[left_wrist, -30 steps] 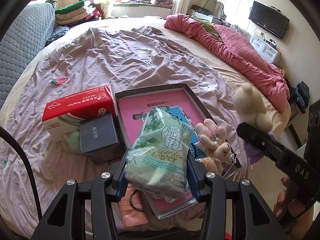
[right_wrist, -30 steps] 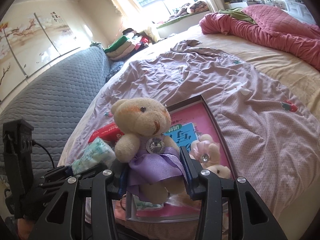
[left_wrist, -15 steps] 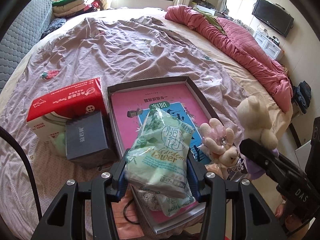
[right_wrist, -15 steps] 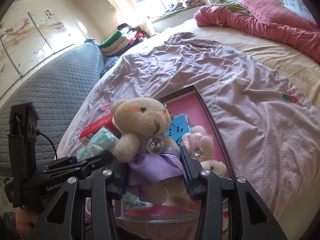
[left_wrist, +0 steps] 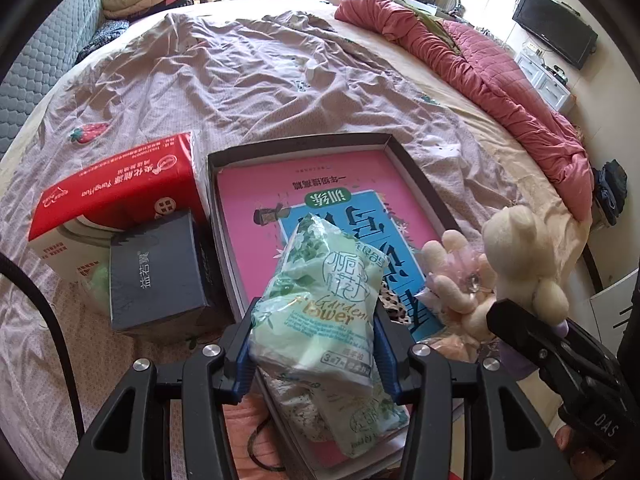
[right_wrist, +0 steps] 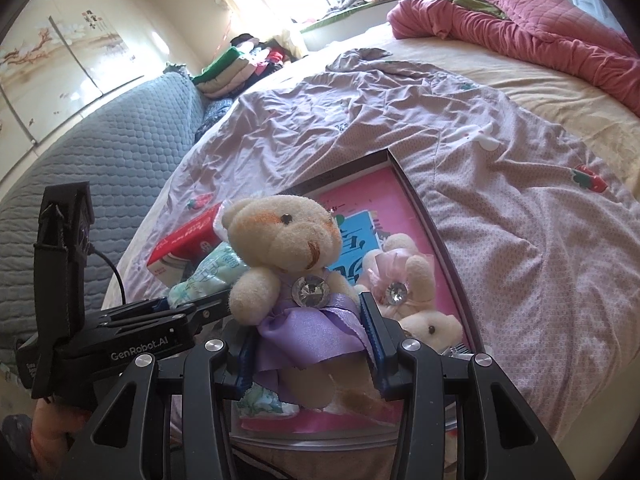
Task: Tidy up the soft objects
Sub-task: 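Carry the green tissue pack and purple-dress bear over the tray with both tools, then open the left tool onto the tray while the right tool releases the bear there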
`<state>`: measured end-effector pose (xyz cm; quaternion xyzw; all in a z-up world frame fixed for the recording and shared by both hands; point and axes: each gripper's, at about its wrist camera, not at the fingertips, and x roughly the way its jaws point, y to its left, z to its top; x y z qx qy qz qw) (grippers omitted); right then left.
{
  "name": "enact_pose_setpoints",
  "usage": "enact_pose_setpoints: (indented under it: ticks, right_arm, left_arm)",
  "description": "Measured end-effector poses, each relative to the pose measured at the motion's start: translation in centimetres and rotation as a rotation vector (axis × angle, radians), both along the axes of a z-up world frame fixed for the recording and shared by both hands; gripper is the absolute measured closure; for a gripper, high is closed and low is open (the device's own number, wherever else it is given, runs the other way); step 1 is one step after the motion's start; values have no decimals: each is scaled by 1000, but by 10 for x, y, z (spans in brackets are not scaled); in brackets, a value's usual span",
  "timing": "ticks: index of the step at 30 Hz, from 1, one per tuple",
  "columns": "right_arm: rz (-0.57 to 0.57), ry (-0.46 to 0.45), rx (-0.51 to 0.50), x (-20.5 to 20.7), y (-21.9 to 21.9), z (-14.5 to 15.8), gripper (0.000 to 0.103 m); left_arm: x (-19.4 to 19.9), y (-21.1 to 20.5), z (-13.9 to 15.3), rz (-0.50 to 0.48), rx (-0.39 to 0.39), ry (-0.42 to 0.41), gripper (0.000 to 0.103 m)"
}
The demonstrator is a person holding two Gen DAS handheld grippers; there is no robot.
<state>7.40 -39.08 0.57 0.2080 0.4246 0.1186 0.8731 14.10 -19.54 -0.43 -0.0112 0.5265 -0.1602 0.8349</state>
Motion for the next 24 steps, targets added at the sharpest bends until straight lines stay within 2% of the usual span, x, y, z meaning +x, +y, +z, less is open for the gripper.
enact_pose_setpoints:
  ticks: [15,24]
  right_arm:
    - [18,33,-36,7,11,-16,55]
    - [34,44,-108,11,22,-26,55]
  left_arm:
    - [5,-6,-19,-21,16,31,53]
    - [7,-2,-24,-17,3,43,53]
